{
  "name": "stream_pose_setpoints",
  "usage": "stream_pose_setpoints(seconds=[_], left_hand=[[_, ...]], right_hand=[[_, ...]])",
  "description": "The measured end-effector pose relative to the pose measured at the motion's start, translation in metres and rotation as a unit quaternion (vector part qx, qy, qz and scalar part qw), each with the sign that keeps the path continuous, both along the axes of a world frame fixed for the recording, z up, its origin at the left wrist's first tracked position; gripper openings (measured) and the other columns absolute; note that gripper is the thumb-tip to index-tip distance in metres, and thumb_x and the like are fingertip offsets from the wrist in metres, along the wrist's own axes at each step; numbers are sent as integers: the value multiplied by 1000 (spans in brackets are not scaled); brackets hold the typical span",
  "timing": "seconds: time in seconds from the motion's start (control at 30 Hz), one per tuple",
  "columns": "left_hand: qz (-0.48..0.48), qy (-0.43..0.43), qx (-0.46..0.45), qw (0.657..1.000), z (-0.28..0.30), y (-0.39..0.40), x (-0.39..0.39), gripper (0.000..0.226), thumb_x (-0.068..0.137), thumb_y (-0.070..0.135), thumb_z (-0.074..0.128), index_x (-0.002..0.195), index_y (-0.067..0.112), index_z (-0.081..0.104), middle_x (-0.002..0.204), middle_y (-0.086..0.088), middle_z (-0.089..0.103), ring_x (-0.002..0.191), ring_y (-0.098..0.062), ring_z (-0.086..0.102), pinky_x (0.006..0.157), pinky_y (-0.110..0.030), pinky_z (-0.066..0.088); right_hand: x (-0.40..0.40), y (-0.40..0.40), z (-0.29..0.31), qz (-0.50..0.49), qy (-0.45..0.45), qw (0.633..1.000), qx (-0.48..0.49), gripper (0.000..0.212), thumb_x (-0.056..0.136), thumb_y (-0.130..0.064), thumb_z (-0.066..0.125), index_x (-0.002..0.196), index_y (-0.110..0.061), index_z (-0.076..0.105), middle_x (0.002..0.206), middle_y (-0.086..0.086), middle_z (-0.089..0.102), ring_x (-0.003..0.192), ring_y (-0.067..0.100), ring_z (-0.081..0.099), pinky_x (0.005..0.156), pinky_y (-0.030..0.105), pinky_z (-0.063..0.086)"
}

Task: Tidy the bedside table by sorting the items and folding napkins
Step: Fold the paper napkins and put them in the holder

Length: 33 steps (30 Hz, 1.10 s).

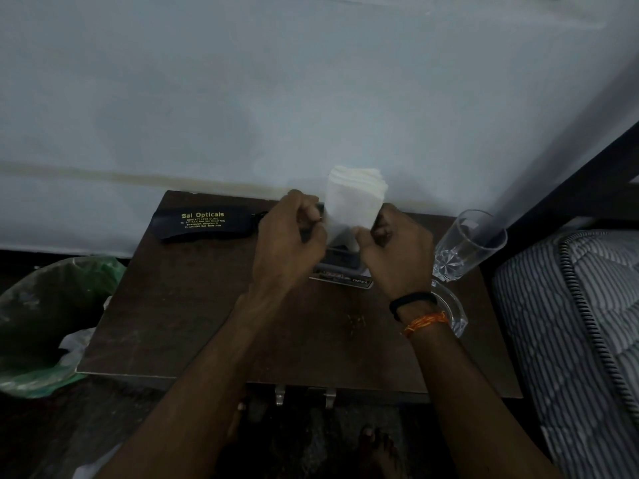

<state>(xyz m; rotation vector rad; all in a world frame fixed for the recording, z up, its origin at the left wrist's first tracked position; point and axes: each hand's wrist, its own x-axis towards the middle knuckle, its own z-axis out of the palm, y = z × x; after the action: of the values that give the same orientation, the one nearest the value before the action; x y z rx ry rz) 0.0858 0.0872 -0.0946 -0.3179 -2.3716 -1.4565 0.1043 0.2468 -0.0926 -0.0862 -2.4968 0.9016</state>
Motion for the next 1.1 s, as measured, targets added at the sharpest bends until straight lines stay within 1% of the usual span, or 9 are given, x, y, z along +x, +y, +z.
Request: stream_pose_setpoints(seconds=[0.1,0.2,0.33,0.43,0.57,0.7,0.87,1.03,1.1], left_hand=[[3,-20,33,999,0,-1,-2,18,85,5,69,86,7,51,90,-2,70,89,-4,68,76,-19,57],[15,1,4,1000,0,-1,-2,18,86,7,70,83,8,52,81,1,66,82,-5,67,72,-20,57],[-3,18,-46,999,-4,-1,0,15,84,1,68,80,7,54,78,2,64,76,-11,64,70,-33,57],[1,31,-76,997,-4,-1,0,12,83,6,69,83,8,57,83,-2,64,81,-17,61,72,-38,54],[-28,75,-27,996,1,-4,-2,8,83,4,69,88,1,63,92,-8,65,85,-18,64,75,-32,56],[-54,98,-64,992,2,-5,-2,13,81,2,71,93,4,74,103,-9,70,98,-19,66,89,-27,54],[-55,69,-84,993,-3,-5,-2,17,85,3,70,101,3,75,105,-9,72,97,-19,67,92,-30,55],[-53,52,-93,993,0,-8,-1,11,83,8,71,93,5,74,102,-6,71,96,-19,65,87,-36,55],[-42,43,-97,993,0,-13,-1,8,82,10,71,89,7,72,102,-5,69,96,-19,63,85,-41,55]], right_hand=[[-1,1,4,-11,15,999,-36,14,81,-19,71,93,-14,68,82,1,72,72,13,65,65,23,53],[-2,0,3,-8,12,1000,-12,8,84,-19,70,87,-11,68,78,3,71,70,13,62,61,16,44],[1,1,-2,6,-21,1000,22,14,82,-16,72,94,-8,71,83,8,72,78,24,66,72,37,55],[2,0,0,7,-13,1000,3,22,81,-18,70,102,-12,70,87,6,73,82,22,66,73,36,56],[3,-2,5,-10,44,998,-34,20,84,-23,70,102,-15,69,86,2,73,77,16,67,70,31,55],[2,-2,4,-12,56,998,-24,16,87,-22,70,98,-11,69,84,4,73,73,11,63,66,23,49],[2,-1,-1,-3,35,999,-6,16,88,-23,70,97,-10,68,80,6,72,74,21,66,67,32,52],[3,1,2,12,11,998,-56,30,83,-20,74,112,-15,66,95,1,73,79,13,67,71,23,54],[5,3,4,6,9,999,-47,34,81,-17,74,113,-16,64,101,2,70,82,13,65,70,20,51]])
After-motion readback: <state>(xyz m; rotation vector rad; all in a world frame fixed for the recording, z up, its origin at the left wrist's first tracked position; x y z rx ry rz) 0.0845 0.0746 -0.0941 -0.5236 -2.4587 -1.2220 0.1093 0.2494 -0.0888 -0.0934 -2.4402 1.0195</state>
